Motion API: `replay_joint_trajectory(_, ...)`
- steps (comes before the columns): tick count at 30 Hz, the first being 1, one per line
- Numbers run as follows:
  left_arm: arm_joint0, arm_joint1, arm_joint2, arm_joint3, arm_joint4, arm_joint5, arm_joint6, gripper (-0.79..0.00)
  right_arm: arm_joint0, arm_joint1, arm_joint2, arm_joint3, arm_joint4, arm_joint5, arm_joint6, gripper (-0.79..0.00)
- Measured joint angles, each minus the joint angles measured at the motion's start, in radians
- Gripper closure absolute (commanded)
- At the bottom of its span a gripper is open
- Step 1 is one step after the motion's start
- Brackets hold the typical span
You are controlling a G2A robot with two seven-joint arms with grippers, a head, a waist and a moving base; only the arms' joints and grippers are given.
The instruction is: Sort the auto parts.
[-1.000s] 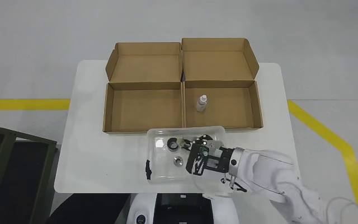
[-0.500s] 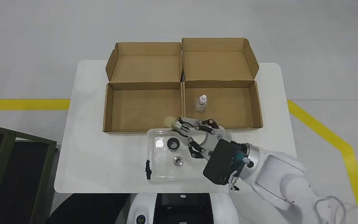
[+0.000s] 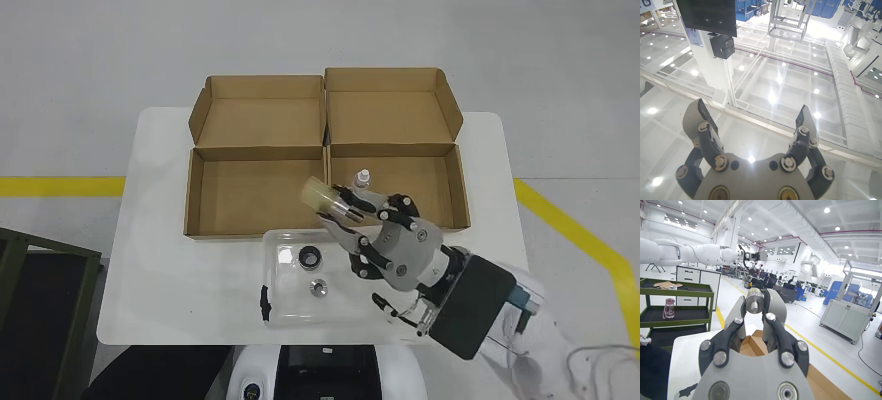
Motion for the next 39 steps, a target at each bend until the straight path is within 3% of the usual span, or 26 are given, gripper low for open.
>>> replay_joint_trajectory(10, 0.000, 0.000, 0.000, 0.000, 0.000, 0.000, 0.000, -0.785, 0.034, -0.016, 0.001, 0.046, -0.012, -0.017, -0.079, 0.000)
replay_joint_trajectory(17, 0.000, 0.000, 0.000, 0.000, 0.000, 0.000, 0.000, -0.785, 0.024, -0.022, 0.000, 0.102, -0.016, -0.044, -0.063, 0.000)
replay_joint_trajectory(27, 0.000, 0.000, 0.000, 0.000, 0.000, 0.000, 0.000, -0.785, -0.049, -0.016, 0.034, 0.139, -0.010, -0.080, 0.096, 0.000)
replay_joint_trajectory(39, 0.000, 0.000, 0.000, 0.000, 0.000, 0.000, 0.000, -0.785, -0.176, 0.006, 0.162, 0.197, 0.001, -0.132, 0.291, 0.000)
